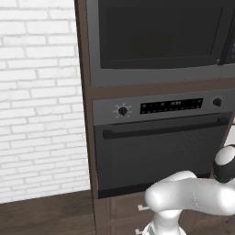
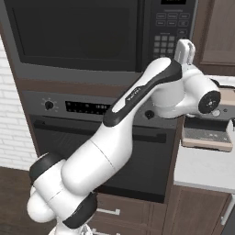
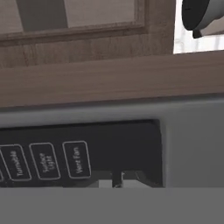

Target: Open the microwave, place the bowl with waffle inside the microwave, then close the microwave door and turn it on.

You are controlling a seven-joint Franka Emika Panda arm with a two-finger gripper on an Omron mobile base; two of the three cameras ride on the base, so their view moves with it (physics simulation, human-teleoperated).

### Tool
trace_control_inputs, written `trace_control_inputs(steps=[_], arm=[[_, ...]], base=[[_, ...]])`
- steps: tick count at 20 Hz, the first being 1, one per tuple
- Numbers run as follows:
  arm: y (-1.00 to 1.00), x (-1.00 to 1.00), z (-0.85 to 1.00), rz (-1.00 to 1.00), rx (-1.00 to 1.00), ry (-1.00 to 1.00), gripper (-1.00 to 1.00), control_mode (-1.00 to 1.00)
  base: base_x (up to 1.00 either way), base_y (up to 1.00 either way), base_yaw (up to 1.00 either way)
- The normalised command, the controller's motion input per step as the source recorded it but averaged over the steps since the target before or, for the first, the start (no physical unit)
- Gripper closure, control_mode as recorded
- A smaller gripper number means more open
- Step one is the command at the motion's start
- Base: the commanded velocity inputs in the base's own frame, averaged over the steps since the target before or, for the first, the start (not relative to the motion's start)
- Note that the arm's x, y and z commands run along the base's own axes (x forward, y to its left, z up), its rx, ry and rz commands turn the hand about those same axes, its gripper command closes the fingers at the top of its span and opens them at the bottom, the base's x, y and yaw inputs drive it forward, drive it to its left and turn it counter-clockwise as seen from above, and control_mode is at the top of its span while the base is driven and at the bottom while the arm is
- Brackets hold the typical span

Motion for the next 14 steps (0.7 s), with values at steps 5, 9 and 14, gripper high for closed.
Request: trace_control_inputs(steps=[5,9,14], arm=[[-0.16,0.48,-0.22,-0.04,0.00,0.00,1.00,-1.00],[-0.03,-0.36,-0.18,-0.01,0.00,0.00,1.00,-1.00],[0.00,-1.00,-0.18,0.00,0.00,0.00,1.00,-1.00]], base=[[0.00,0.00,0.00],[0.00,0.00,0.00],[0.00,0.00,0.00]])
